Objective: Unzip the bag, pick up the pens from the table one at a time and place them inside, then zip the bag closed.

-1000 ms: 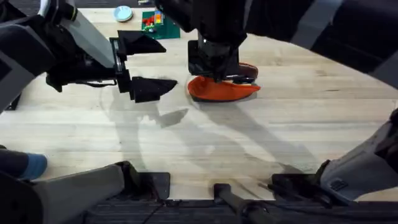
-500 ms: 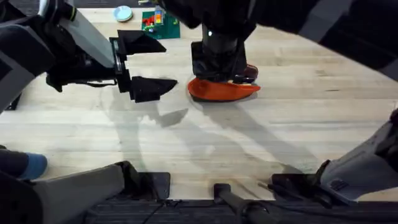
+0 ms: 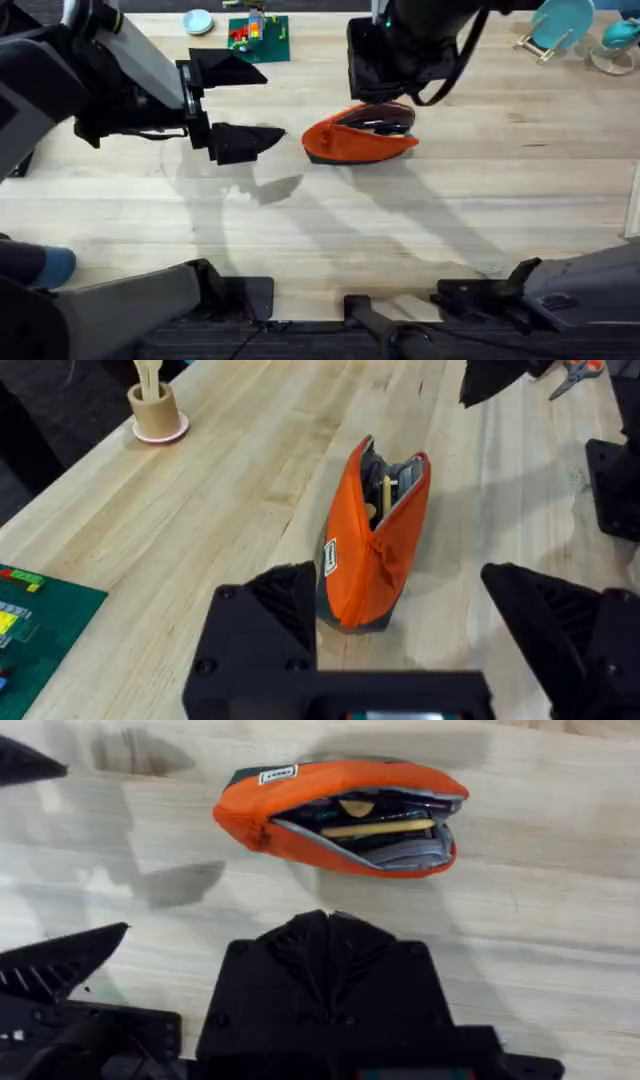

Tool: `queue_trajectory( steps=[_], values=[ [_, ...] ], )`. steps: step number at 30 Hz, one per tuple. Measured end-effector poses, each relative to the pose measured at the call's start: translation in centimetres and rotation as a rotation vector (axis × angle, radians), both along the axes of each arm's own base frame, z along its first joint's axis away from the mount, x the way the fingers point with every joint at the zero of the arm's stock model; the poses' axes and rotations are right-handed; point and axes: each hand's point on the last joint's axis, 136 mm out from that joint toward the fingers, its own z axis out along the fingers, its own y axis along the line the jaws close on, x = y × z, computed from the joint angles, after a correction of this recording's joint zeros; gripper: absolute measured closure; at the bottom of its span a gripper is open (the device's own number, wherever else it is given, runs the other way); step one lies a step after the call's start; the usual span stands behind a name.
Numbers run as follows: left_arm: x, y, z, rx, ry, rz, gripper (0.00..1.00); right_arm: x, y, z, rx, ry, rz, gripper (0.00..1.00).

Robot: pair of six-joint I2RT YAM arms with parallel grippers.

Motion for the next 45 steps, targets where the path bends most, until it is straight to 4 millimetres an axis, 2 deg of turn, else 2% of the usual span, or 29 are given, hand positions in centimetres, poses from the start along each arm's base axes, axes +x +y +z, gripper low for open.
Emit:
queue_trajectory(
  steps=[9,10,11,16,17,18,28,38,45],
  values=[
    [0.0,0.0,0.0,0.0,0.0,0.0,0.005,-0.3,-0.4,0.0,-0.018,0.009,0.024,0.969],
    [0.0,0.0,0.0,0.0,0.0,0.0,0.006,-0.3,-0.4,0.0,-0.019,0.009,0.025,0.944],
    [0.0,0.0,0.0,0.0,0.0,0.0,0.005,-0.3,-0.4,0.0,-0.018,0.008,0.024,0.855],
    [0.0,0.0,0.0,-0.002,0.006,0.002,0.006,-0.3,-0.4,0.0,-0.02,0.009,0.029,0.128],
    [0.0,0.0,0.0,-0.002,0.007,0.002,0.006,-0.3,-0.4,0.0,-0.022,0.009,0.034,0.039],
    [0.0,0.0,0.0,-0.002,0.007,0.002,0.006,-0.3,-0.4,0.0,-0.023,0.009,0.034,0.016],
    [0.0,0.0,0.0,-0.002,0.007,0.002,0.005,-0.8,-0.4,-0.1,-0.027,0.02,0.027,0.005],
    [0.0,0.0,0.0,-0.002,0.008,0.002,0.005,-3.1,2.4,0.0,0.02,0.019,0.011,0.005],
    [0.0,0.0,0.0,-0.002,0.008,0.003,0.006,-4.8,3.5,-0.6,0.022,0.031,-0.007,0.007]
  ],
)
